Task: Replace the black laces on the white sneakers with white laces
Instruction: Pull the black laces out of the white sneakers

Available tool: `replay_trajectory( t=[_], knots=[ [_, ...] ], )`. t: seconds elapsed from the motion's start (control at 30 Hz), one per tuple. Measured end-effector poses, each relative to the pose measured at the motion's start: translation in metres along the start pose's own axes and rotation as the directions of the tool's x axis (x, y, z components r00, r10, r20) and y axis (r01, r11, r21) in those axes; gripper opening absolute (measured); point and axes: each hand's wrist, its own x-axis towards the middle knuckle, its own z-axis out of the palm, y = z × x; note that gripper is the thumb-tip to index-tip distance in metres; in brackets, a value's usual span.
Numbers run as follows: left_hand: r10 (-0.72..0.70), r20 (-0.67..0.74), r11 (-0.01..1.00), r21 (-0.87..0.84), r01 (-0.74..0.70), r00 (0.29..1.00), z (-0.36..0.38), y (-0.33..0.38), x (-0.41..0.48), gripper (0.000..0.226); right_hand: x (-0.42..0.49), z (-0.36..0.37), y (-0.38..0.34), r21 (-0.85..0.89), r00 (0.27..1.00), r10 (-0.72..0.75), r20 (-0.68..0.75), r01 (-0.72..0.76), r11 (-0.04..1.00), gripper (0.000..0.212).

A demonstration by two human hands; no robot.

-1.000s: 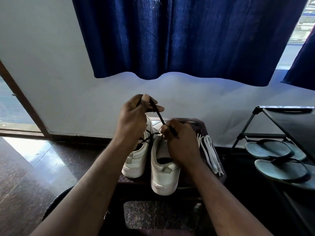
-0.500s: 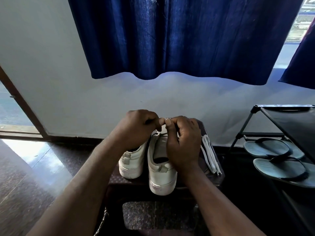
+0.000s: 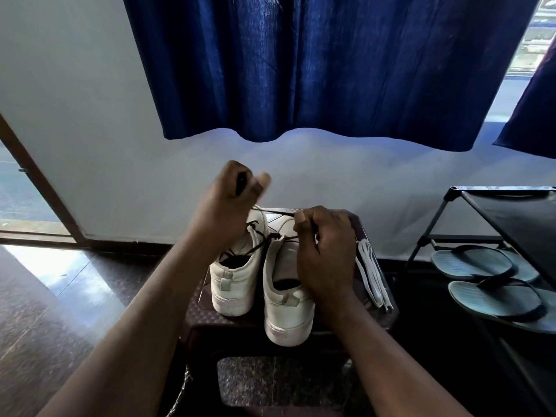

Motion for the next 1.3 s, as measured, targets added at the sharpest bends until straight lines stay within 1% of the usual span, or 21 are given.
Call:
replay_trajectory(
  t=[0.03, 0.13, 0.2, 0.23, 0.3, 0.37, 0.43, 0.5, 0.57, 0.63, 0.67, 0.73, 0.77, 0.83, 0.9, 0.97, 1.0, 1.07, 1.13, 1.23, 1.3],
  knots=[
    [0.025, 0.065, 0.988, 0.149, -0.034, 0.998, 0.000, -0.005, -0.001, 0.030, -0.001, -0.001, -0.002, 0.005, 0.999, -0.011, -0.030, 0.011, 1.000, 0.031],
    [0.046, 0.308, 0.911, 0.378, -0.166, 0.950, 0.004, -0.007, -0.007, 0.013, 0.000, -0.001, -0.003, 0.018, 0.999, -0.005, -0.038, 0.006, 1.000, 0.029],
    [0.089, 0.295, 0.860, 0.459, -0.223, 0.951, 0.005, -0.008, -0.007, 0.017, 0.001, 0.002, 0.002, 0.023, 1.000, 0.006, 0.021, -0.007, 1.000, 0.031],
    [0.097, 0.236, 0.892, 0.411, -0.190, 0.967, 0.007, -0.007, -0.006, 0.024, 0.002, 0.003, 0.005, 0.027, 0.998, 0.018, 0.068, -0.019, 0.999, 0.033],
    [0.030, 0.096, 1.000, -0.008, -0.030, 0.995, 0.009, 0.003, -0.006, 0.029, 0.002, 0.005, 0.010, 0.063, 0.984, 0.045, 0.174, -0.057, 0.996, 0.035],
    [-0.053, 0.075, 0.870, -0.487, 0.084, 0.996, 0.008, 0.018, -0.008, 0.028, 0.003, 0.007, 0.013, 0.085, 0.971, 0.057, 0.234, -0.079, 0.993, 0.033],
    [-0.097, 0.060, 0.781, -0.615, 0.113, 0.993, 0.007, 0.023, -0.008, 0.030, 0.003, 0.008, 0.011, 0.059, 0.969, 0.064, 0.237, -0.080, 0.995, 0.033],
    [-0.090, 0.018, 0.890, -0.448, 0.088, 0.996, 0.005, 0.016, -0.005, 0.027, 0.003, 0.005, 0.009, 0.053, 0.988, 0.035, 0.152, -0.044, 0.998, 0.032],
    [0.031, 0.060, 0.999, -0.038, -0.029, 0.998, 0.003, 0.006, -0.006, 0.015, 0.001, 0.002, 0.005, 0.037, 0.999, -0.009, 0.036, 0.007, 0.999, 0.028],
    [0.067, 0.232, 0.950, 0.282, -0.133, 0.970, 0.002, 0.000, -0.008, 0.015, -0.002, 0.000, 0.000, 0.028, 0.999, -0.031, -0.019, 0.032, 0.999, 0.023],
    [0.056, 0.289, 0.915, 0.369, -0.165, 0.956, 0.002, -0.003, -0.008, 0.010, -0.002, 0.000, -0.002, 0.026, 0.999, -0.029, -0.016, 0.029, 0.999, 0.023],
    [0.047, 0.285, 0.881, 0.440, -0.174, 0.957, 0.006, -0.006, -0.009, 0.016, 0.000, 0.002, 0.002, 0.029, 0.999, 0.002, 0.043, -0.003, 1.000, 0.027],
    [0.051, 0.233, 0.913, 0.382, -0.140, 0.971, 0.008, -0.005, -0.008, 0.022, 0.001, 0.003, 0.005, 0.041, 0.995, 0.020, 0.093, -0.024, 0.999, 0.030],
    [0.006, 0.124, 1.000, -0.020, -0.003, 0.992, 0.009, 0.004, -0.009, 0.026, 0.003, 0.006, 0.010, 0.074, 0.979, 0.043, 0.199, -0.059, 0.996, 0.035],
    [-0.046, 0.134, 0.857, -0.504, 0.108, 0.990, 0.006, 0.018, -0.010, 0.027, 0.004, 0.008, 0.011, 0.050, 0.963, 0.048, 0.266, -0.064, 0.997, 0.035],
    [-0.077, 0.129, 0.712, -0.687, 0.146, 0.989, 0.002, 0.025, -0.010, 0.030, 0.005, 0.008, 0.009, 0.030, 0.960, 0.058, 0.273, -0.069, 0.997, 0.030],
    [-0.099, 0.099, 0.712, -0.688, 0.140, 0.990, 0.002, 0.021, -0.008, 0.031, 0.004, 0.007, 0.008, 0.041, 0.969, 0.051, 0.244, -0.063, 0.997, 0.028],
    [-0.087, 0.016, 0.884, -0.460, 0.085, 0.996, 0.000, 0.008, -0.004, 0.024, 0.002, 0.004, 0.006, 0.052, 0.992, 0.008, 0.124, -0.015, 0.999, 0.025],
    [-0.010, 0.061, 0.999, -0.039, 0.013, 0.998, -0.002, -0.004, -0.003, 0.017, -0.002, 0.001, 0.002, 0.040, 0.999, -0.032, 0.019, 0.032, 0.999, 0.025],
    [-0.011, 0.301, 0.944, 0.319, -0.089, 0.954, 0.002, -0.008, -0.006, 0.008, -0.003, 0.002, -0.001, 0.032, 0.999, -0.050, -0.014, 0.051, 0.998, 0.023],
    [0.017, 0.278, 0.895, 0.423, -0.138, 0.960, 0.007, -0.008, -0.008, 0.013, -0.001, 0.003, 0.004, 0.051, 0.999, -0.011, 0.042, 0.009, 0.999, 0.023]
  ],
)
